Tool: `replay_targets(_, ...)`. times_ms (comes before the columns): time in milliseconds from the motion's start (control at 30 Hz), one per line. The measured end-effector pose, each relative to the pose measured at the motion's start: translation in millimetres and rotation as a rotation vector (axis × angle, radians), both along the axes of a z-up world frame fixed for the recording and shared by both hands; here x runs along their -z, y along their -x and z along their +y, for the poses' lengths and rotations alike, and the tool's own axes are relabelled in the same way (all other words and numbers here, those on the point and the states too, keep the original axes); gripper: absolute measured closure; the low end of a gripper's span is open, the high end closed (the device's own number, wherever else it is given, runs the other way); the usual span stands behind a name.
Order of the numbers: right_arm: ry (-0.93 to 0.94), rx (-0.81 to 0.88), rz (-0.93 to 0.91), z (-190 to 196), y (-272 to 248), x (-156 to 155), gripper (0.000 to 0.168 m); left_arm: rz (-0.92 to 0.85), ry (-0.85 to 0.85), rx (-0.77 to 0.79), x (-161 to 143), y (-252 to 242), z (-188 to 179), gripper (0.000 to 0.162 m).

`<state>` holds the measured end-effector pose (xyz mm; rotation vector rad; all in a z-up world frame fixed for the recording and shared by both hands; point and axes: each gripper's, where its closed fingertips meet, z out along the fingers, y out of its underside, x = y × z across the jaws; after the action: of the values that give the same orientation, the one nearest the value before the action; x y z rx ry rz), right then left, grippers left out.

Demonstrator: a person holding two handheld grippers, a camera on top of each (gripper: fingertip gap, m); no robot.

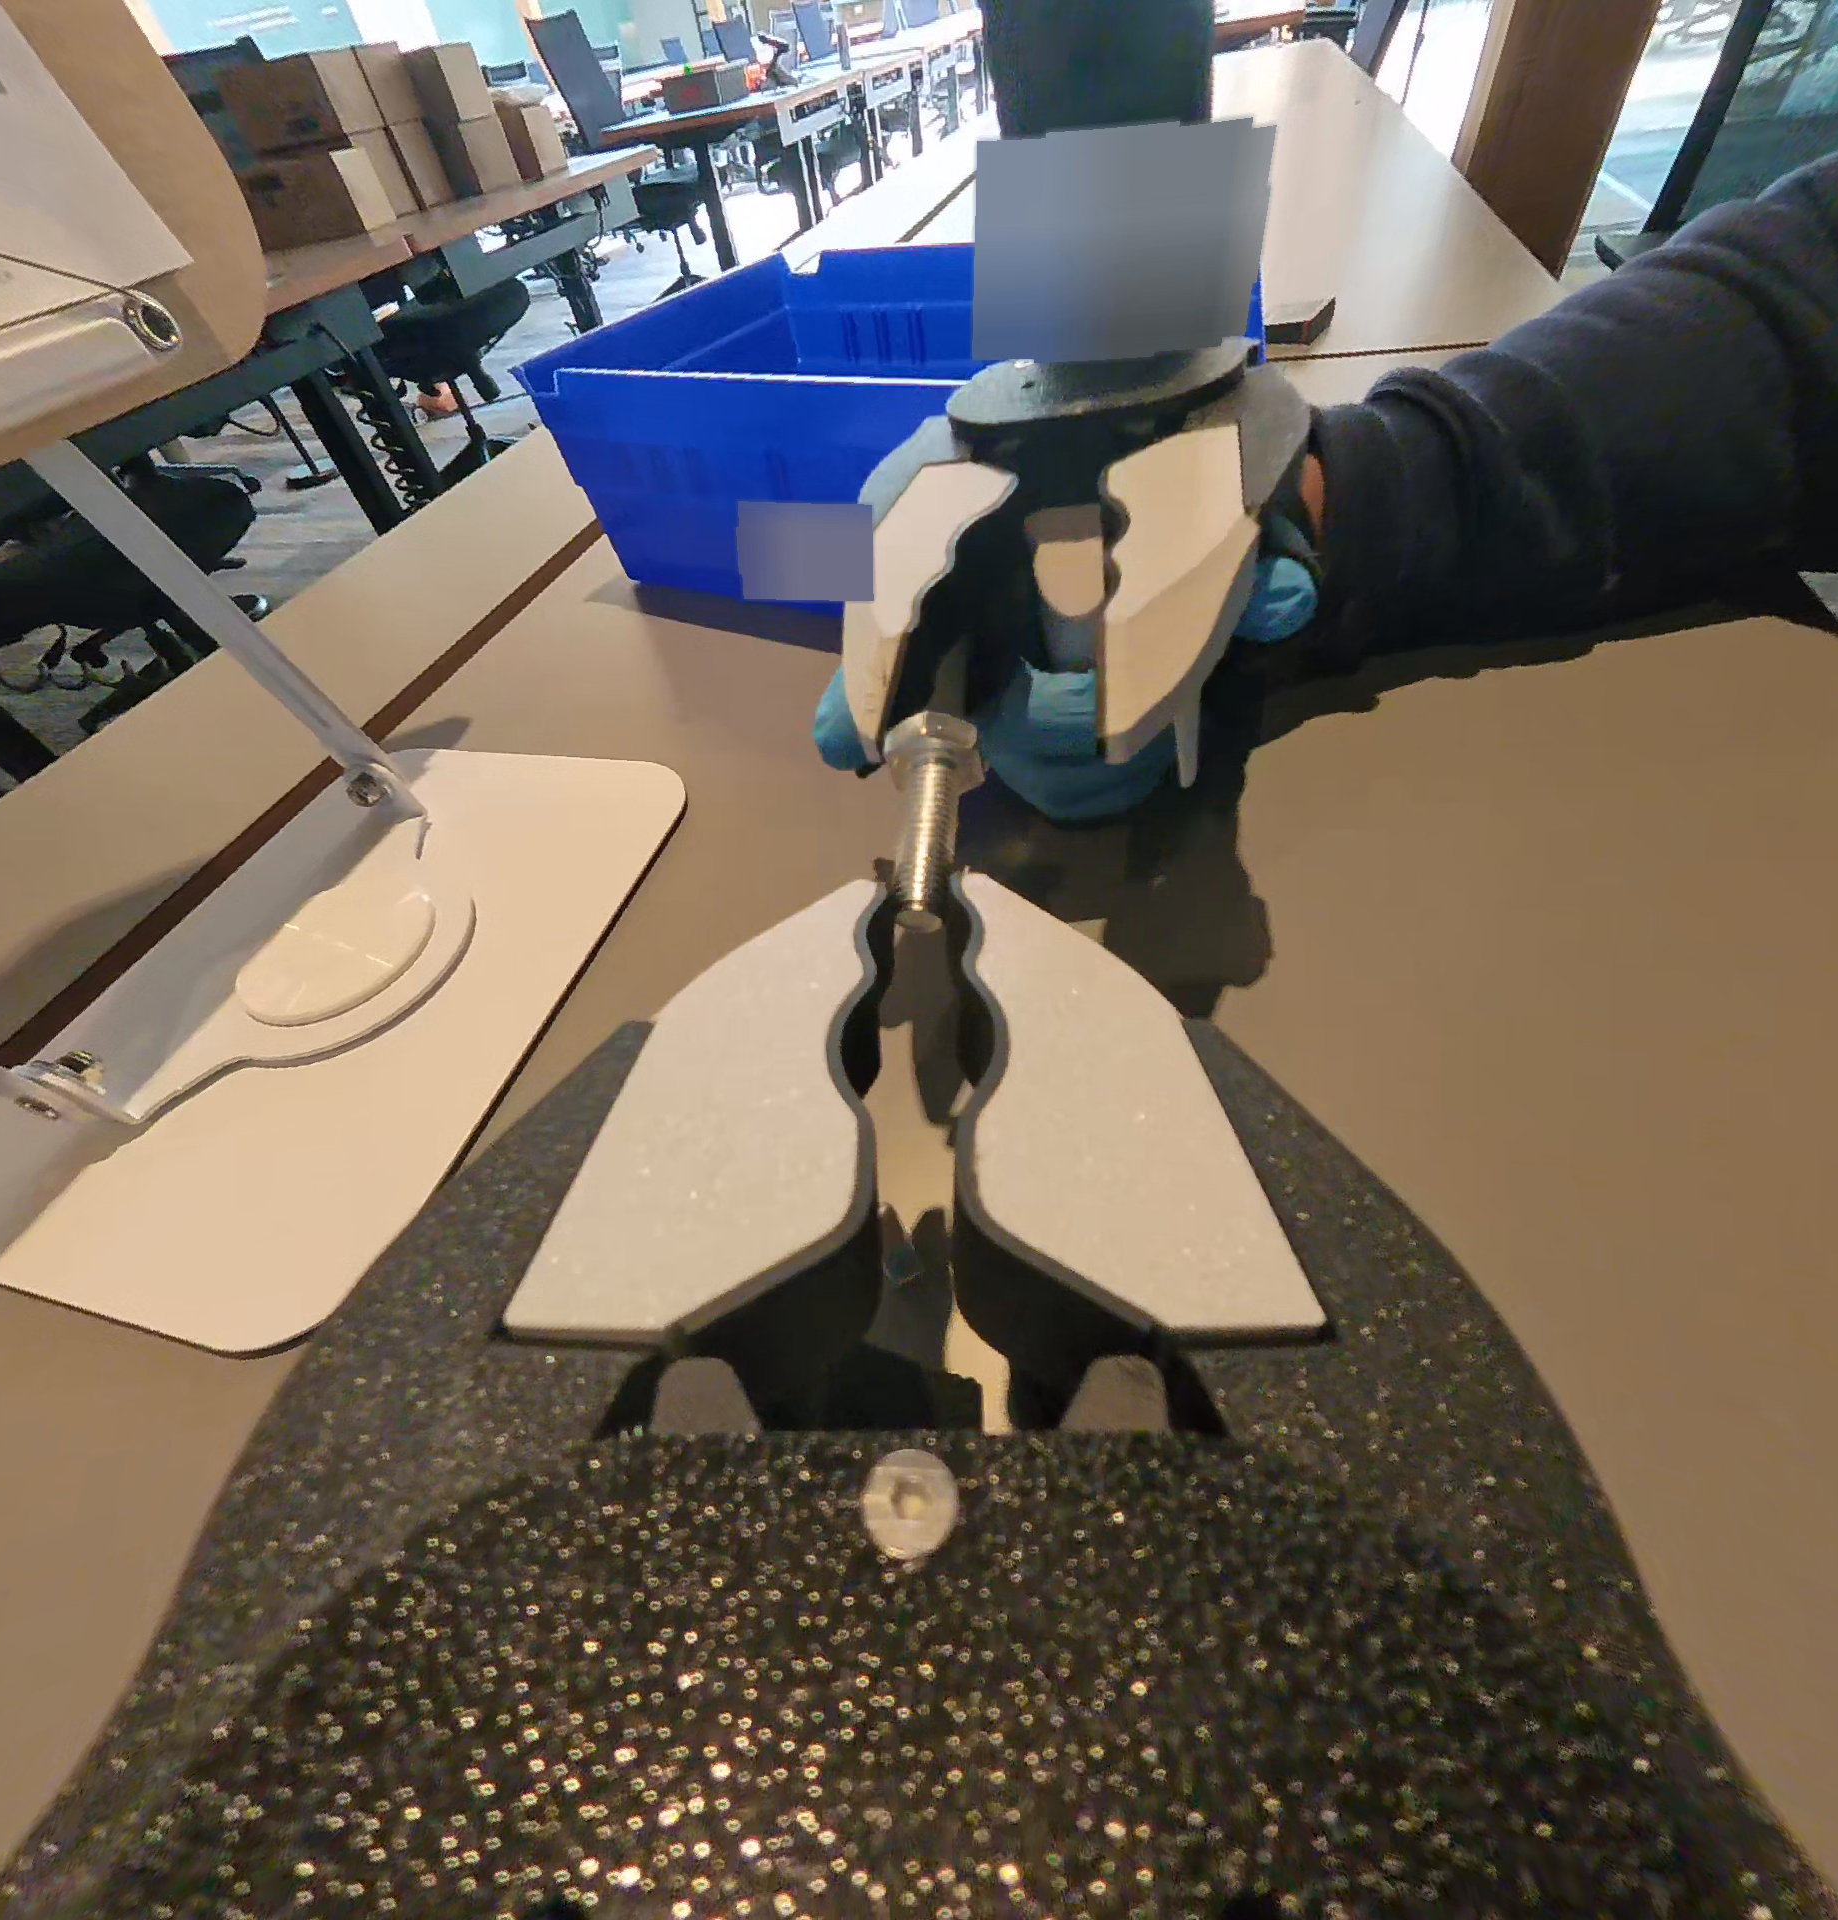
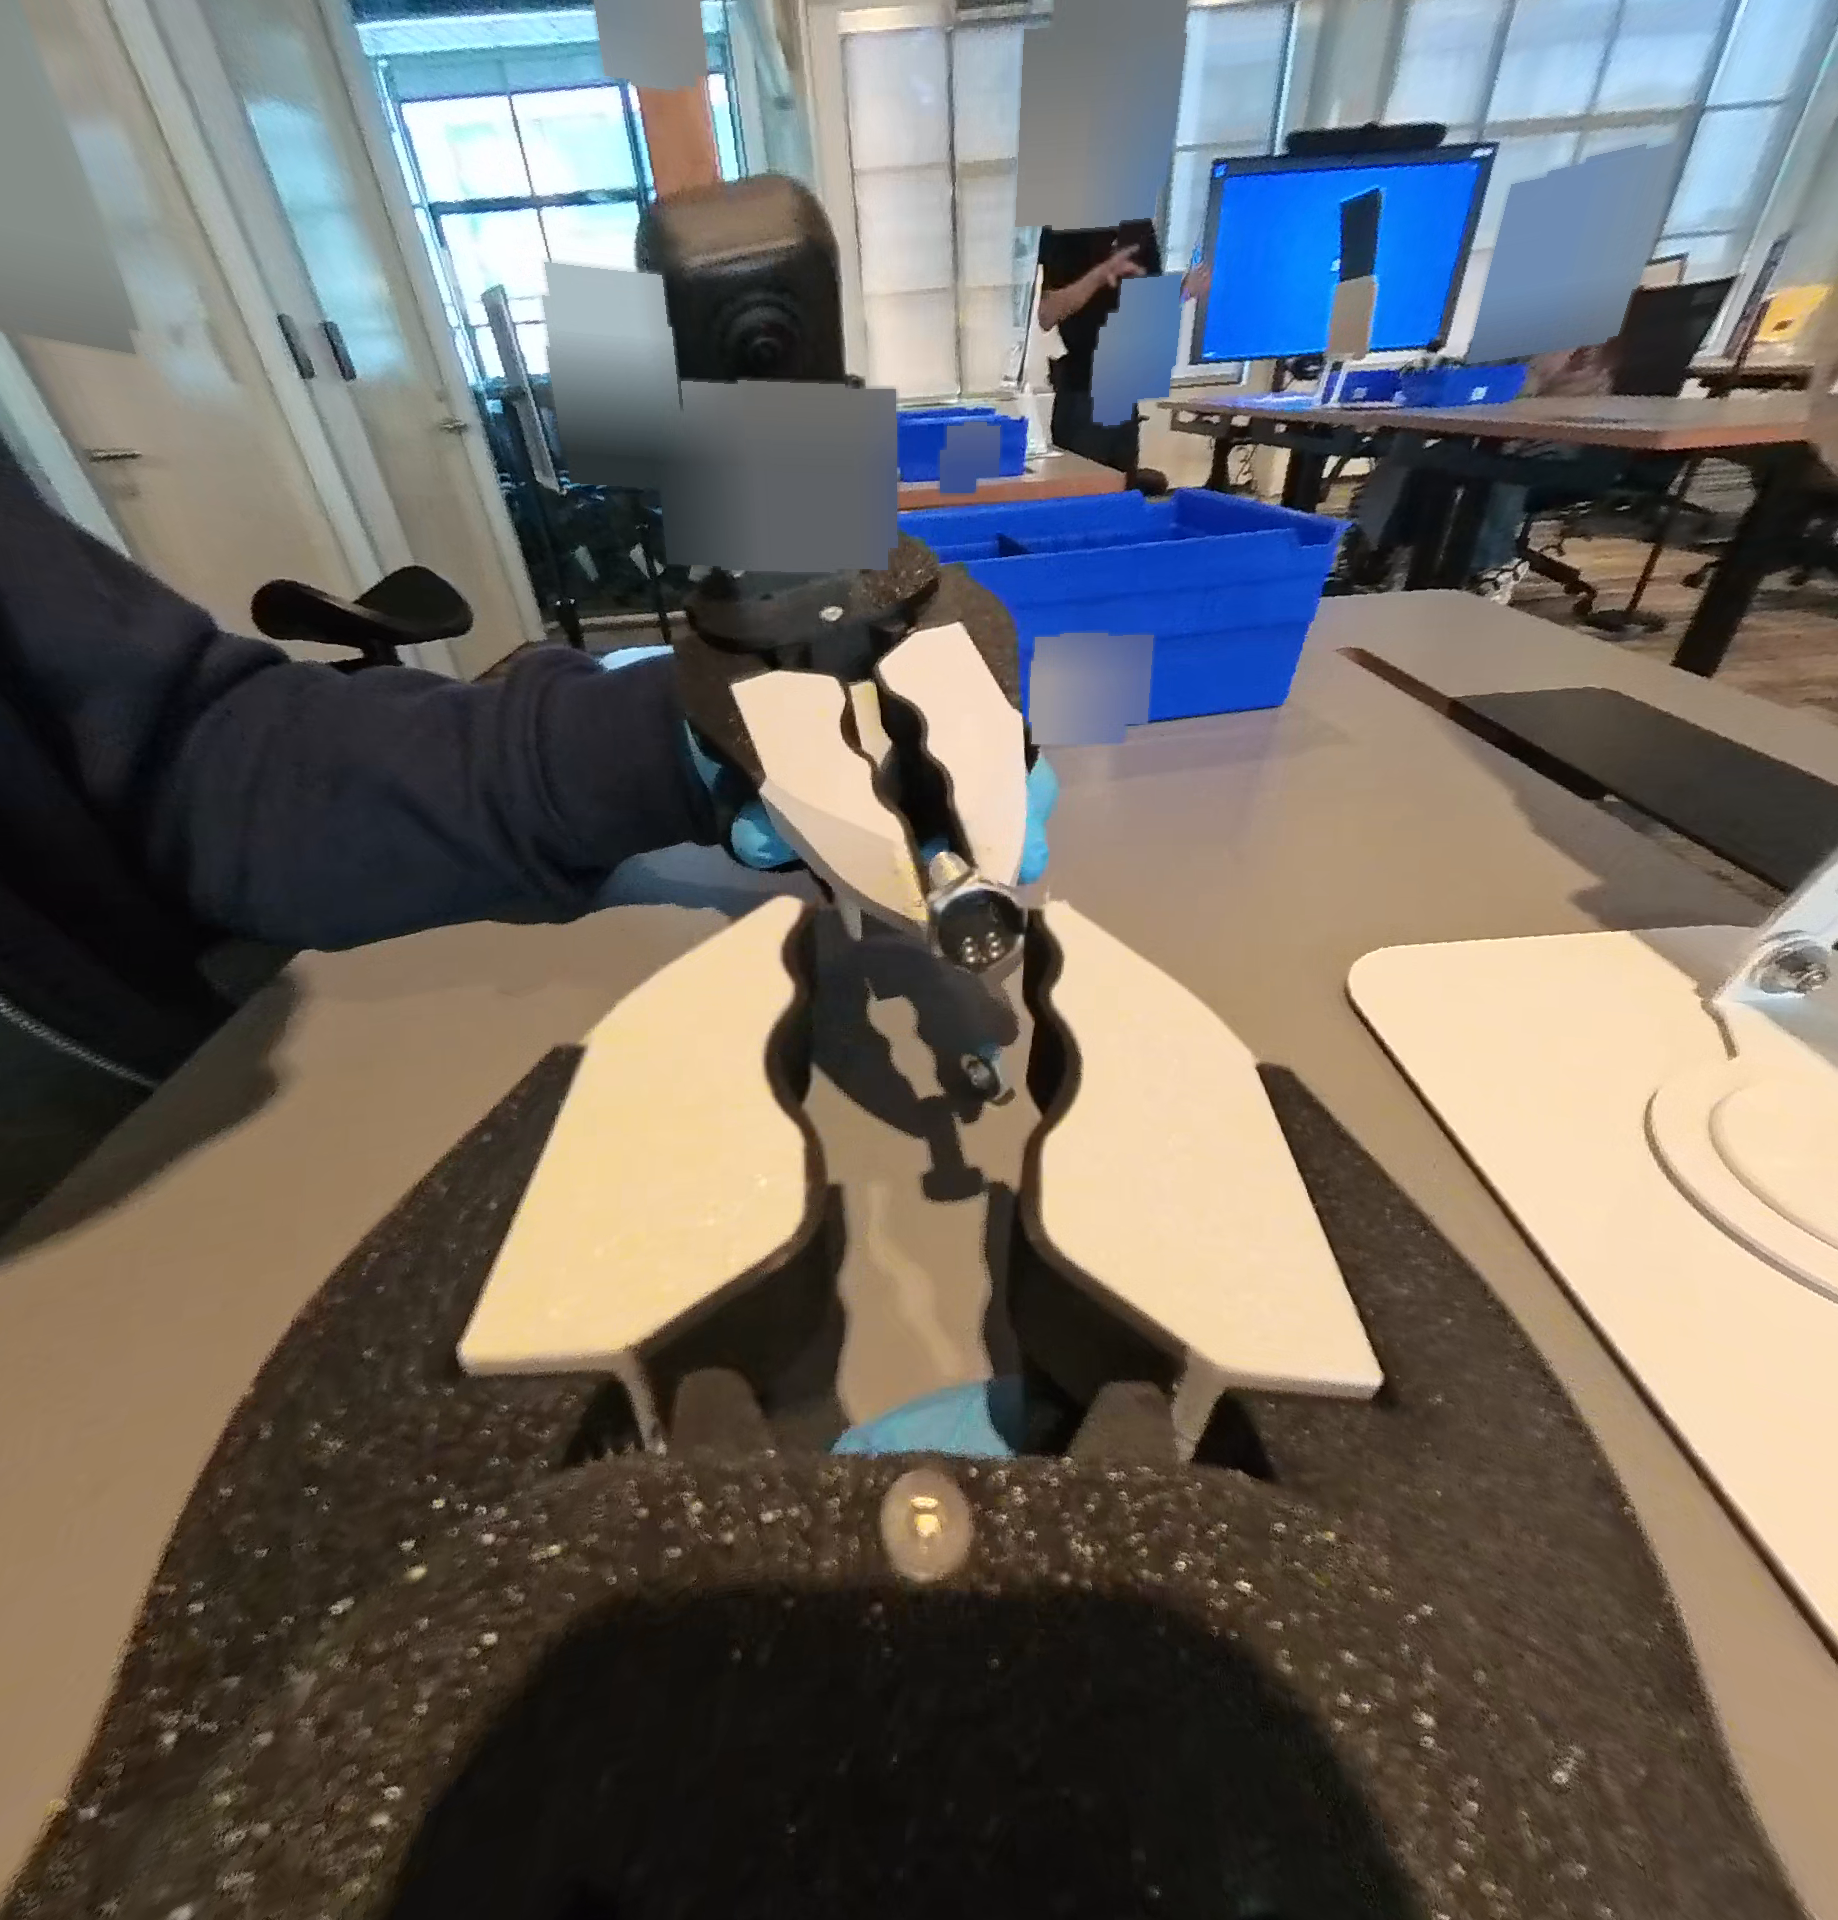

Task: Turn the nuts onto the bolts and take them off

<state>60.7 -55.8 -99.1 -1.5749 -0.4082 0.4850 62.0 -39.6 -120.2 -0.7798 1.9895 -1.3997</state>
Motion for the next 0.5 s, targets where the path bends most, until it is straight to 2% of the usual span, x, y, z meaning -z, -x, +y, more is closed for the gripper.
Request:
replay_targets(133, 0.013, -0.012, -0.026, 0, 4, 3, 0.128, 0.000, -0.009, 0.038, -1, 7, -1, 0.153)
replay_targets(500, 0.021, -0.018, -0.063, 1, 9, 7, 0.139, 0.015, -0.052, 0.088, 4, 13, -9, 0.153)
